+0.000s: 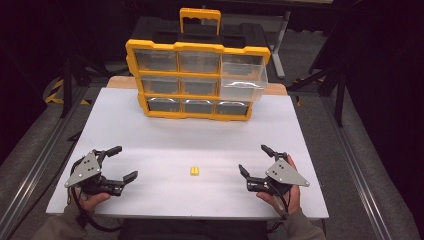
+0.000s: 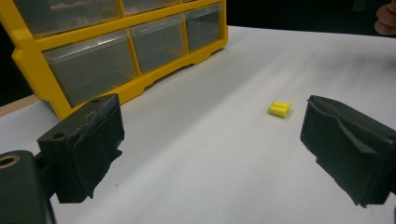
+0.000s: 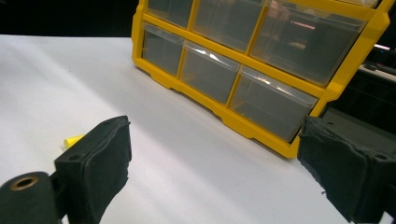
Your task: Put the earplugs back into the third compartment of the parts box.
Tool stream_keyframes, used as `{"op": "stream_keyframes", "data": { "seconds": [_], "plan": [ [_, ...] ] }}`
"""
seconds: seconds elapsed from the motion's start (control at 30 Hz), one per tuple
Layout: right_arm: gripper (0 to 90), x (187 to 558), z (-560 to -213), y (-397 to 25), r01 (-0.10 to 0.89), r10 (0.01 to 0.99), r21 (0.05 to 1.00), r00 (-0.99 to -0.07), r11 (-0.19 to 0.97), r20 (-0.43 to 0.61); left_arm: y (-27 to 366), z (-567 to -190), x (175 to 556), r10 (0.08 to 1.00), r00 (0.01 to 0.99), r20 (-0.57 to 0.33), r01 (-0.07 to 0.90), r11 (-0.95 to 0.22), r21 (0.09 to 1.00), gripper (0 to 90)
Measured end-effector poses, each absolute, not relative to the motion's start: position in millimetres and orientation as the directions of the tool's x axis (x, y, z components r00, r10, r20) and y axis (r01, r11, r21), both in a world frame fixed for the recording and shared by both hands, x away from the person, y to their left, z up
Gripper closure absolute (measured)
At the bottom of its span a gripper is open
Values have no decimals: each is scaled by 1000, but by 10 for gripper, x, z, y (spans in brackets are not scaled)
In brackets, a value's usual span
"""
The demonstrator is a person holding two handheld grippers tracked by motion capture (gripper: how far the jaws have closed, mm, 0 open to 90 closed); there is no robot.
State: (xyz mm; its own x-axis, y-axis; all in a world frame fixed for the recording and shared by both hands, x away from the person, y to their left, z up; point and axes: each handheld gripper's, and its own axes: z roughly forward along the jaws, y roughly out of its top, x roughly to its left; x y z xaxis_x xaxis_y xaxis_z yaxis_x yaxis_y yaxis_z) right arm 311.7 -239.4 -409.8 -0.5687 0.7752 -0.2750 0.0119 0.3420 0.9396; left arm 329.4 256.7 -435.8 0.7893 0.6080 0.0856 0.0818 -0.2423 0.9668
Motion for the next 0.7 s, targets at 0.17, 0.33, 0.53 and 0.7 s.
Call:
{"op": "stream_keyframes", "data": {
  "seconds": [0.17,0.33,0.53,0.7],
  "plan": [
    [106,3166,-4141,-2436,50,769,938,-589,343,-249,2539,-4376,3304,603,791,97,80,-259,962,69],
    [99,3211,-4120,-2420,69,745,933,-624,354,-236,2553,-4404,3309,596,799,87,91,-262,961,66],
    [134,3298,-4056,-2413,92,719,930,-663,355,-209,2545,-4426,3306,589,803,87,97,-274,957,65],
    [115,3380,-3974,-2381,93,689,922,-694,375,-210,2541,-4439,3309,592,801,87,102,-278,955,62]
  ]
}}
